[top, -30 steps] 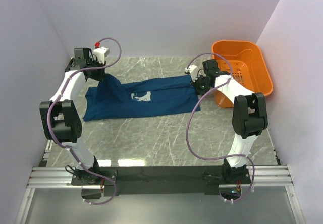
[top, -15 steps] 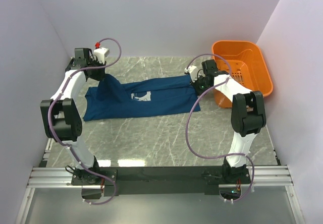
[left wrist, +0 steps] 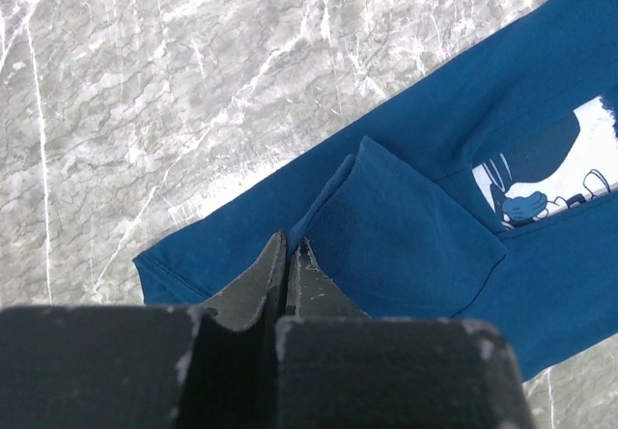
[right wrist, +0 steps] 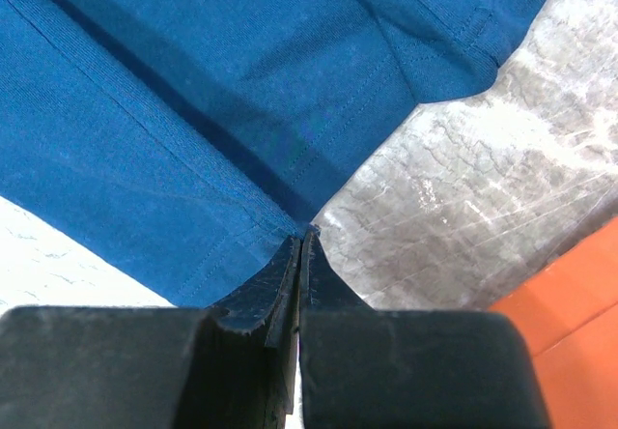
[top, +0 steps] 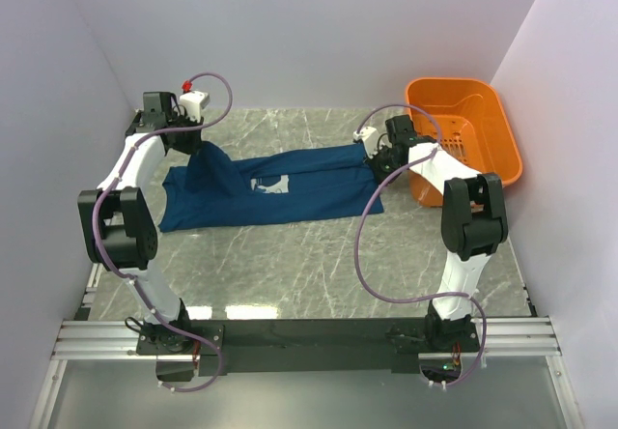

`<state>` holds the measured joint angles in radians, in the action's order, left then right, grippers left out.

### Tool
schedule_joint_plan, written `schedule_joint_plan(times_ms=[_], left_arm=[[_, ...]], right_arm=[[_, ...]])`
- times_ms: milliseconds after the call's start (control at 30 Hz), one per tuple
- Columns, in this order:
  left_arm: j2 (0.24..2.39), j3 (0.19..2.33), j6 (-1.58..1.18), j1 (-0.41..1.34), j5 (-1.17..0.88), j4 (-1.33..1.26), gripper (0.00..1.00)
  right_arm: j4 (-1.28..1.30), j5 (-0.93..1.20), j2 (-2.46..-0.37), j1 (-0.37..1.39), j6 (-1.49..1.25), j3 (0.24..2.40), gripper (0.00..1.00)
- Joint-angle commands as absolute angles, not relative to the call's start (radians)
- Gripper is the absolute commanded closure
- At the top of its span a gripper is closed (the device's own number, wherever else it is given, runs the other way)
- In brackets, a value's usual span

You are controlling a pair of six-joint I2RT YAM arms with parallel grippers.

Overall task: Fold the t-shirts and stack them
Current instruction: Fold the tshirt

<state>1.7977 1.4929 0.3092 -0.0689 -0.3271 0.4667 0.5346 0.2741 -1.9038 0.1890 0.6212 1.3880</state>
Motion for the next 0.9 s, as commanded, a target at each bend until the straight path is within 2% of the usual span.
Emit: schedule_joint_plan(times_ms=[0,467,533,567,600,633,667,733,767,867], left_arm=[[1.805,1.539,0.302,-0.072,-0.344,0.426,1.0],[1.818,1.548,0.293,-0.072,-0.337,0.425,1.0],[1.818,1.551,0.287,-0.072,-0.336,0.423,1.0],[1.818,1.551,0.279,-0.072,-0.33,0.419,0.99],[1.816,1.552,0.269,-0.072,-0.324,0.416,0.95],[1.813,1.557,0.237,-0.072,-0.308,0.411,0.74],[1.798,1.559,0.221,-0.072,-0.279,0.394,0.63],[1.767,1.542,0.18,-0.077,-0.255,0.365,0.36],[1.729,1.534,0.166,-0.081,-0.255,0.344,0.34],[1.634,1.49,0.077,-0.104,-0.241,0.321,0.24]], right_arm=[[0.514,0.256,-1.894,0.183,0.614,1.425,1.0],[0.517,0.25,-1.902,0.181,0.609,1.43,1.0],[0.514,0.25,-1.901,0.183,0.604,1.431,0.98],[0.514,0.25,-1.899,0.181,0.601,1.431,0.93],[0.514,0.25,-1.898,0.181,0.591,1.433,0.88],[0.515,0.258,-1.893,0.183,0.583,1.442,0.81],[0.521,0.261,-1.891,0.183,0.577,1.448,0.68],[0.532,0.285,-1.876,0.181,0.551,1.469,0.61],[0.538,0.296,-1.872,0.181,0.545,1.477,0.56],[0.584,0.349,-1.848,0.181,0.511,1.503,0.54]])
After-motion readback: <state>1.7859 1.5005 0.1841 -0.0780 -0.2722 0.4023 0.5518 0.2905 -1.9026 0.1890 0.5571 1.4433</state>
